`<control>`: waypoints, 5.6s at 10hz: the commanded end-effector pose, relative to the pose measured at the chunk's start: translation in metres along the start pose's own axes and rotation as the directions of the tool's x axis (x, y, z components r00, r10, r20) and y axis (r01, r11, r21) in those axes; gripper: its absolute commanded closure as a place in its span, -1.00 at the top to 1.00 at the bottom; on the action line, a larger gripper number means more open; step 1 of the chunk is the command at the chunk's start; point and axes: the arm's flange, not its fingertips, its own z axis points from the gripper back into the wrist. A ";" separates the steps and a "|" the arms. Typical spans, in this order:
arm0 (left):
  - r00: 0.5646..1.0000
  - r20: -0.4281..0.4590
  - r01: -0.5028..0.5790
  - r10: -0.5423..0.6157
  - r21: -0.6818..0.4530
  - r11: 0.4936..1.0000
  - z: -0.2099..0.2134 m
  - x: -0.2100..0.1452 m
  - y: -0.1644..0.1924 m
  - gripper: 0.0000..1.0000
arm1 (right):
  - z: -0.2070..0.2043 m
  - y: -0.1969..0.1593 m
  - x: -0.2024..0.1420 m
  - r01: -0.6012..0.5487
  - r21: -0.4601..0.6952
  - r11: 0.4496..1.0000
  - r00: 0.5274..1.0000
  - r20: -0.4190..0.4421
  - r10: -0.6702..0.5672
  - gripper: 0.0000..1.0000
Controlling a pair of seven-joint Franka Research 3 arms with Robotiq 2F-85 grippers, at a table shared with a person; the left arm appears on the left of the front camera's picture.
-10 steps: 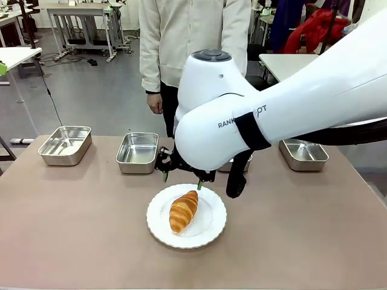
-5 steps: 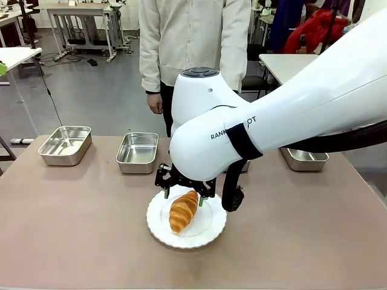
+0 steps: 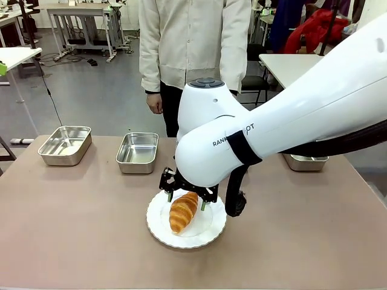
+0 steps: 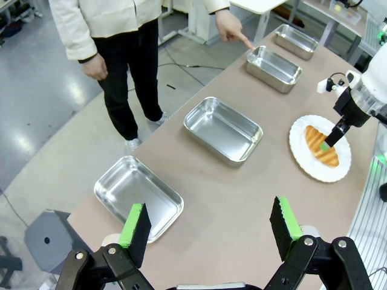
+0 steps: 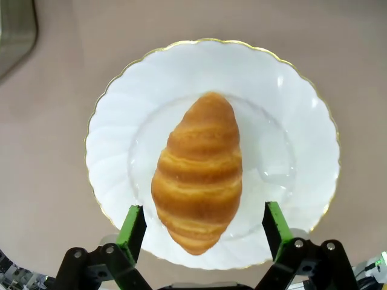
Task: Place the bread in the container.
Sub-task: Place the Butter Roll into the Airtight Container indicated by the human.
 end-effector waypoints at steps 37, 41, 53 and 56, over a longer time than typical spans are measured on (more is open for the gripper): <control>1.000 0.011 0.013 -0.013 -0.005 1.000 0.001 -0.001 -0.001 1.00 | 0.105 -0.065 0.204 -0.403 -0.032 0.915 0.906 0.128 0.403 0.38; 1.000 0.011 0.013 -0.013 -0.005 1.000 0.001 -0.001 -0.001 1.00 | 0.114 -0.065 0.170 -0.392 0.022 0.920 0.920 0.017 0.392 0.38; 1.000 0.011 0.013 -0.013 -0.005 1.000 0.001 -0.001 -0.001 1.00 | 0.047 -0.074 0.286 -0.485 -0.060 0.872 0.873 0.012 0.487 0.38; 1.000 0.011 0.013 -0.013 -0.005 1.000 0.001 -0.001 -0.001 1.00 | 0.041 -0.069 0.291 -0.495 -0.082 0.865 0.867 0.023 0.498 1.00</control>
